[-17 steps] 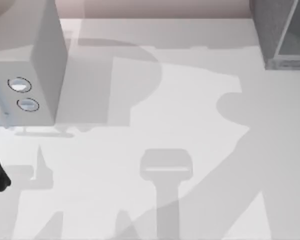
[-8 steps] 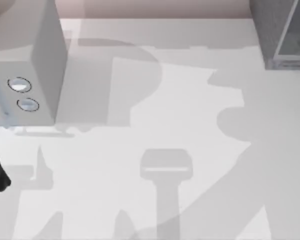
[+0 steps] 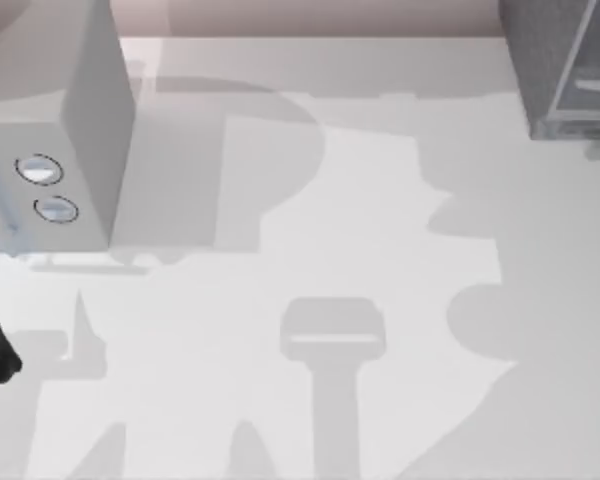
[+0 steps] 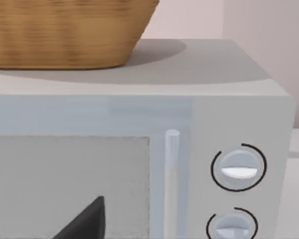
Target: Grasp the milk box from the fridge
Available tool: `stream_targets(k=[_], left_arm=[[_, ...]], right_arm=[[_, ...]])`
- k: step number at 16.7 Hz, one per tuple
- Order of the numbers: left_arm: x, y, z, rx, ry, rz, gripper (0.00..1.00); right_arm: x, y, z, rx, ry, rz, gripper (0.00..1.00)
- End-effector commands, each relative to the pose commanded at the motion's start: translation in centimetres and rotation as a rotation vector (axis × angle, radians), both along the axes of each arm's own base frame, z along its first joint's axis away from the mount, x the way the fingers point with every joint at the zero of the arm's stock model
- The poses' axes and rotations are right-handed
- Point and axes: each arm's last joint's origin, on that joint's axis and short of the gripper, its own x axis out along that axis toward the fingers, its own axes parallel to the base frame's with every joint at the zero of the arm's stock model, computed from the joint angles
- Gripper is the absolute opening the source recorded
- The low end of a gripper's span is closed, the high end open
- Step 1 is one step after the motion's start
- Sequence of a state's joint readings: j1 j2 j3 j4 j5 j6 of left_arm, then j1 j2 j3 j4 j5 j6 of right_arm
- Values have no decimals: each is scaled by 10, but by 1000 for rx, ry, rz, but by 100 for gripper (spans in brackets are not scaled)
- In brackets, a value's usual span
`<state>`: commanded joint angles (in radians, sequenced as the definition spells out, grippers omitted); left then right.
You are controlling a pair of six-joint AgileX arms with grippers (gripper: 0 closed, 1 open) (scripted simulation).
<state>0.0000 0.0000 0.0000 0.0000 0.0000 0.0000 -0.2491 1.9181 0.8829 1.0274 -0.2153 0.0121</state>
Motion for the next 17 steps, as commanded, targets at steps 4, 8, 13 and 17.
stream_targets(k=[4, 8, 13, 17], left_arm=[[0, 0, 0, 0, 0, 0, 100], [0, 0, 0, 0, 0, 0, 100], [0, 0, 0, 0, 0, 0, 100], [0, 0, 0, 0, 0, 0, 100]], right_arm=[[1, 2, -2, 3, 6, 5, 0], [-7, 7, 8, 0, 7, 7, 0], [-52, 28, 50, -10, 1, 5, 0], [-120, 51, 79, -13, -7, 2, 0]])
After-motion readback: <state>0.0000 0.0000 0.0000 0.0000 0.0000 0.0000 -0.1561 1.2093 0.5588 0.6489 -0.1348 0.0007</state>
